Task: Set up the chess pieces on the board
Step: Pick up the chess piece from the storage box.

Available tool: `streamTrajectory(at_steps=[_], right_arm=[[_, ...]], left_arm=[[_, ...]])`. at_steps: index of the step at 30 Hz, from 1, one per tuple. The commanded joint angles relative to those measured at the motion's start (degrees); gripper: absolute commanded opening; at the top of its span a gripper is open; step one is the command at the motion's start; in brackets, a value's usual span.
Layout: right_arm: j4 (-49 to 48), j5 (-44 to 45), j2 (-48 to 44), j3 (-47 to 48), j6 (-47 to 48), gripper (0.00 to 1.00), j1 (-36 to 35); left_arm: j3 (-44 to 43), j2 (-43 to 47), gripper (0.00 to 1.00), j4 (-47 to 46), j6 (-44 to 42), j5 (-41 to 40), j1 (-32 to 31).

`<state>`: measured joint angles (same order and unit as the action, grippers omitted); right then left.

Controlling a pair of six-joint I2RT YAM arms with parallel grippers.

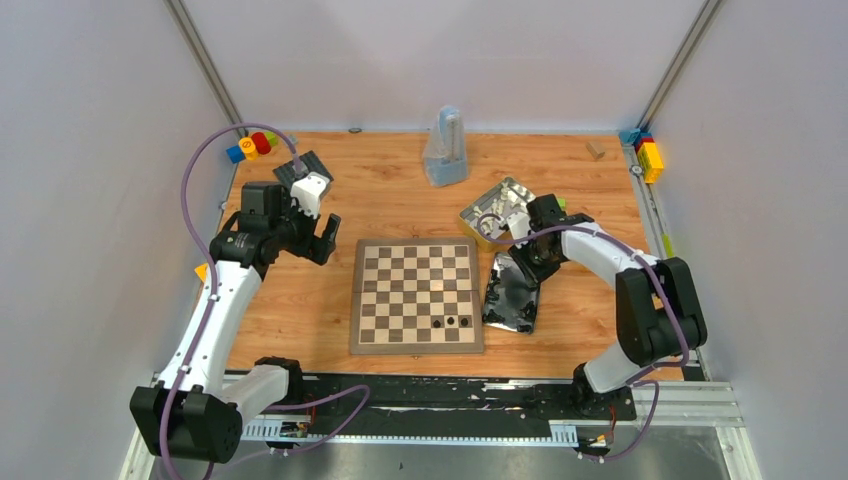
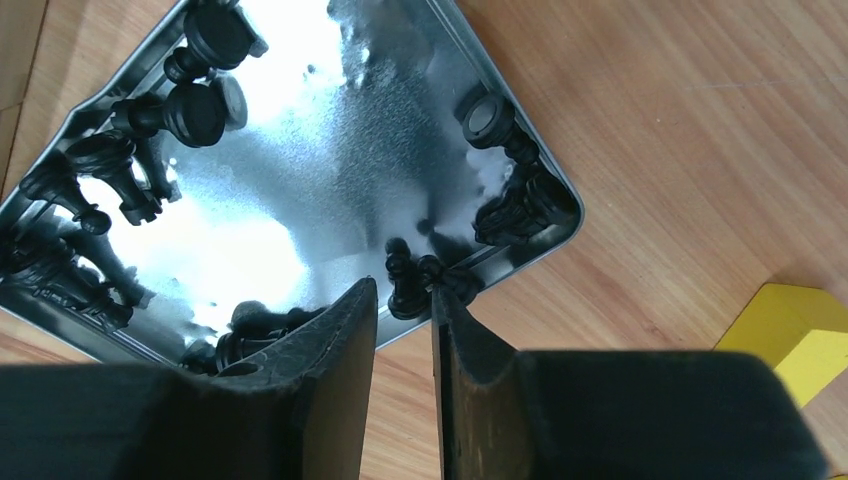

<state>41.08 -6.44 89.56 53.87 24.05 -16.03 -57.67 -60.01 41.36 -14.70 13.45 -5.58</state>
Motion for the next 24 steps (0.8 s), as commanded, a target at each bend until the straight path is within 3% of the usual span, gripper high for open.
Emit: streamTrajectory(at_steps=[1,24], right_arm=[[-1.96,1.24,1.06,2.59,1.53,0.27,0.19],[-1.75,-0.91,3.05,2.55,2.59,0.24,0.06]], left_arm=[[0.27,1.45,1.00,-1.11,-1.01,0.97,0.26],[0.27,1.31,1.00,-1.10,-1.10,0.87,0.29]])
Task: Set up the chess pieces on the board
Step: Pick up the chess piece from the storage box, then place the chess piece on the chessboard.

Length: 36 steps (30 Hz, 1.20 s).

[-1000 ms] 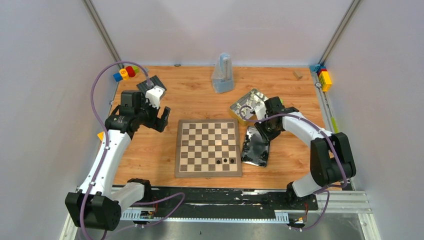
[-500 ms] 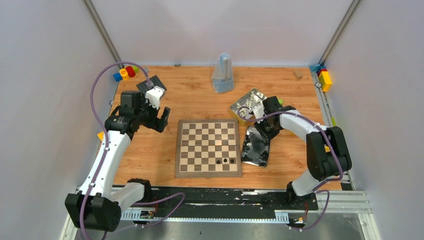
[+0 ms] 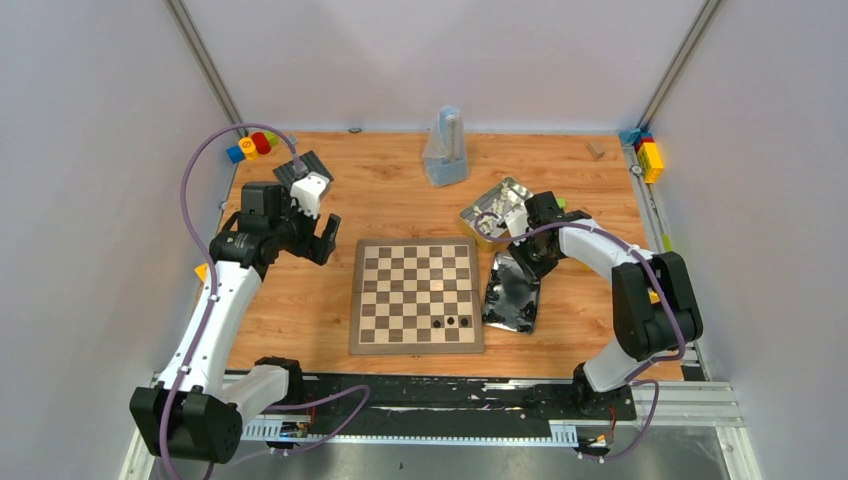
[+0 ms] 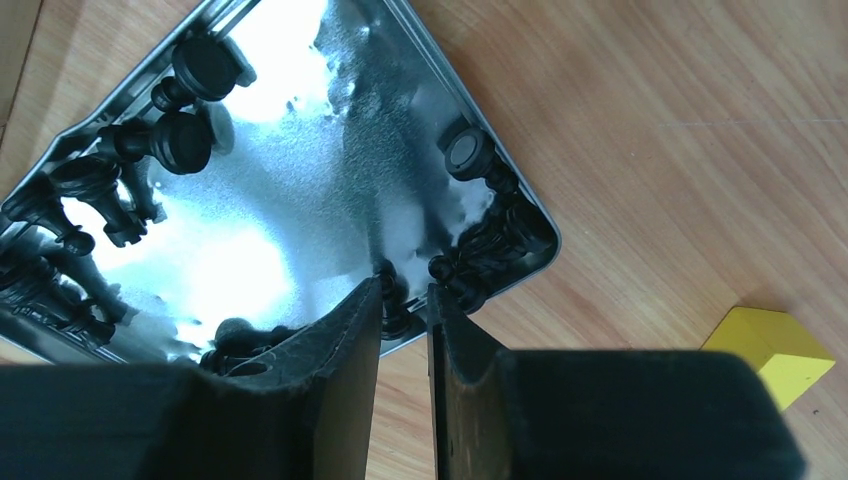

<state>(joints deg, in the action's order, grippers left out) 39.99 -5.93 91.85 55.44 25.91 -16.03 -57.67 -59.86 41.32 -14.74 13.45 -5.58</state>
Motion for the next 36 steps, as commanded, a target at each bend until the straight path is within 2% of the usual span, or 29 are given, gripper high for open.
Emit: streamTrajectory(at_steps=[1,11,14,18,21,28,32,36], right_arm=[[-0.65,-1.59,1.00,0.97,0.72,0.24,0.12],[-0.47,-1.61,3.16,1.04,1.18,0.22,0.10],[0.02,-2.00,3.16,1.22,1.25,0.17,0.05],[1.13,-3.53,2.13,2.17,0.92,0.06,0.11],[2.46,-7.70,0.32,3.64,0.31,0.00,-0.04],[1.10,-24.78,-4.98,6.98,-1.46,0.00,-3.18],[-5.13,-30.97,-7.17,6.70,-2.45,0.00,-8.43],[-13.47,-32.05,-8.20,4.12,-3.68,0.00,-16.14]], left_arm=[[0.21,1.15,1.00,-1.06,-1.07,0.87,0.28],[0.27,1.15,1.00,-0.98,-1.16,0.83,0.26],[0.28,1.02,1.00,-1.02,-1.17,0.87,0.29],[0.28,1.01,1.00,-1.06,-1.16,0.81,0.31],[0.28,1.06,1.00,-1.07,-1.17,0.81,0.31],[0.55,1.11,1.00,-1.85,-1.08,0.89,0.26],[0.70,1.10,1.00,-2.19,-1.13,0.87,0.31],[1.14,1.50,1.00,-2.90,-1.40,1.21,0.26]])
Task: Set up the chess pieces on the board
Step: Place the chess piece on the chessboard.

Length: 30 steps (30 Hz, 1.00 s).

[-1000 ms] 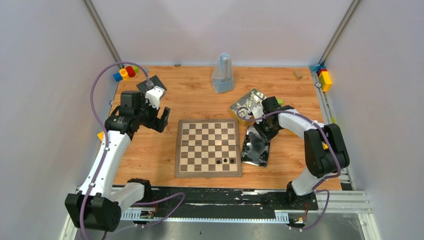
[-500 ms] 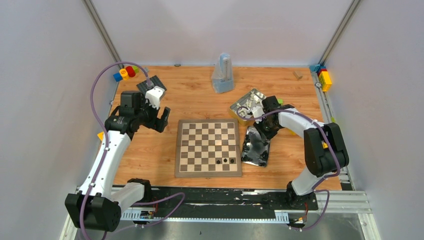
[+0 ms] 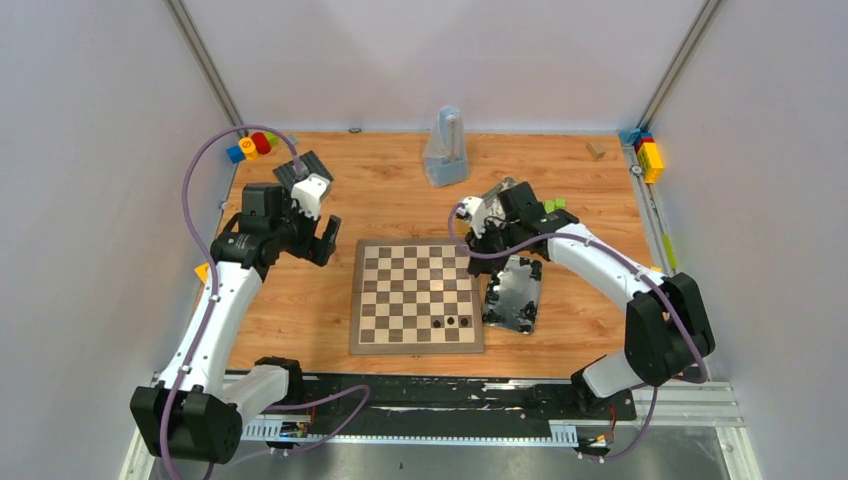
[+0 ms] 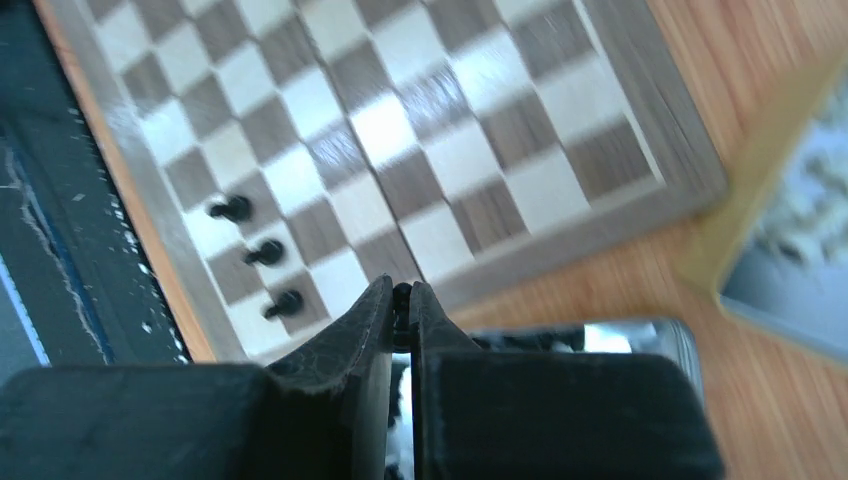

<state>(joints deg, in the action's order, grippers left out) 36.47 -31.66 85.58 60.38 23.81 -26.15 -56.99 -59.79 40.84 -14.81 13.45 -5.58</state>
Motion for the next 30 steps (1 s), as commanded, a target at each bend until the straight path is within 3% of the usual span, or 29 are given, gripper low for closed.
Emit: streamTrajectory(at_steps=[1,7,15,30], right_arm=[[-12.20,-5.94,-1.75,-1.36,-2.00,0.00,-8.26],[-27.27,-3.45,-0.19,-6.45,-4.63,0.00,-18.38],[-43.40,-3.28,0.13,-13.30,-6.17,0.01,-23.66],[-52.99,-8.68,7.19,-15.92,-4.10,0.05,-23.95]], left_arm=[[0.76,1.52,1.00,-2.60,-1.44,1.39,0.29],[2.52,2.80,1.00,-4.43,-2.05,2.34,0.31],[4.19,5.44,1.00,-6.27,-2.41,2.49,0.31],[4.28,4.59,1.00,-6.39,-2.52,1.98,0.31]])
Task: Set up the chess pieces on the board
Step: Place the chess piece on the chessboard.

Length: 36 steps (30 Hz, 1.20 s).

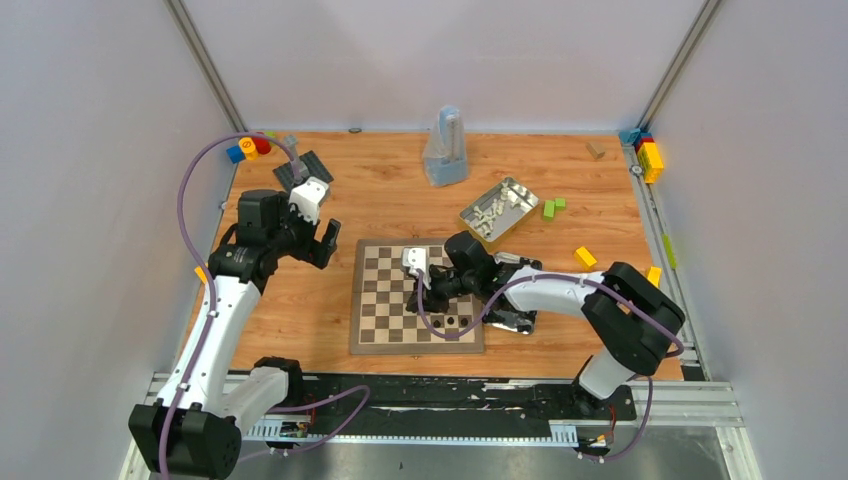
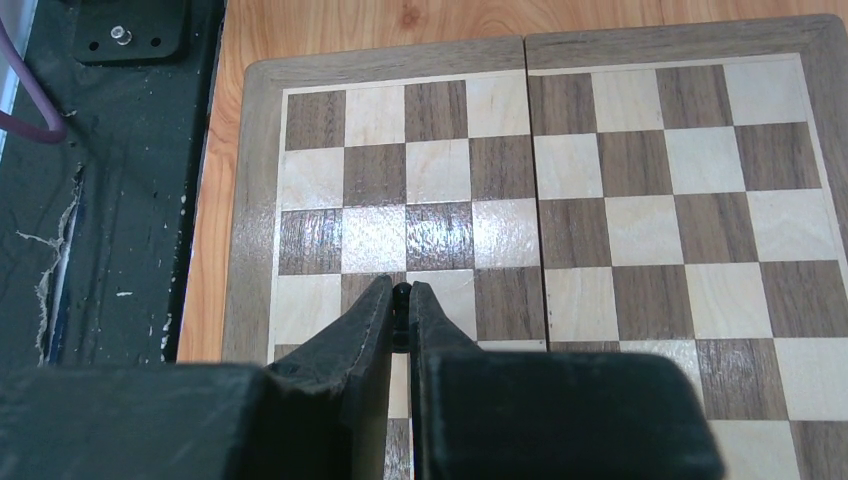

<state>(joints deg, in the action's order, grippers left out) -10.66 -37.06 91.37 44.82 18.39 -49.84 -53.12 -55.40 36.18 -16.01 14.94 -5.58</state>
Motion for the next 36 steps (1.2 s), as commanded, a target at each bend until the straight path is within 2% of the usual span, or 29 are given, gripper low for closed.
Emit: streamTrajectory(at_steps=[1,20,26,32,36], right_arm=[[-6.34,-3.44,1.70,-0.49,1.48,0.05,-0.26],[-11.65,-3.96,3.16,-4.14,2.28,0.16,0.74],[-11.42,-4.16,2.88,-4.28,2.17,0.23,1.50],[-9.16,-3.84,0.97,-3.62,2.38,0.28,2.47],[-1.66,-3.94,-2.26,-0.36,3.46,0.33,3.54]], left_arm=[[0.46,0.09,1.00,-1.80,-1.37,0.35,0.31],[0.47,-0.91,1.00,-1.73,-1.72,0.69,0.29],[0.79,-0.94,1.00,-1.86,-1.91,2.05,0.30],[0.96,-0.52,1.00,-1.59,-2.36,3.86,0.31],[1.12,0.08,1.00,-1.37,-3.30,7.31,0.29]])
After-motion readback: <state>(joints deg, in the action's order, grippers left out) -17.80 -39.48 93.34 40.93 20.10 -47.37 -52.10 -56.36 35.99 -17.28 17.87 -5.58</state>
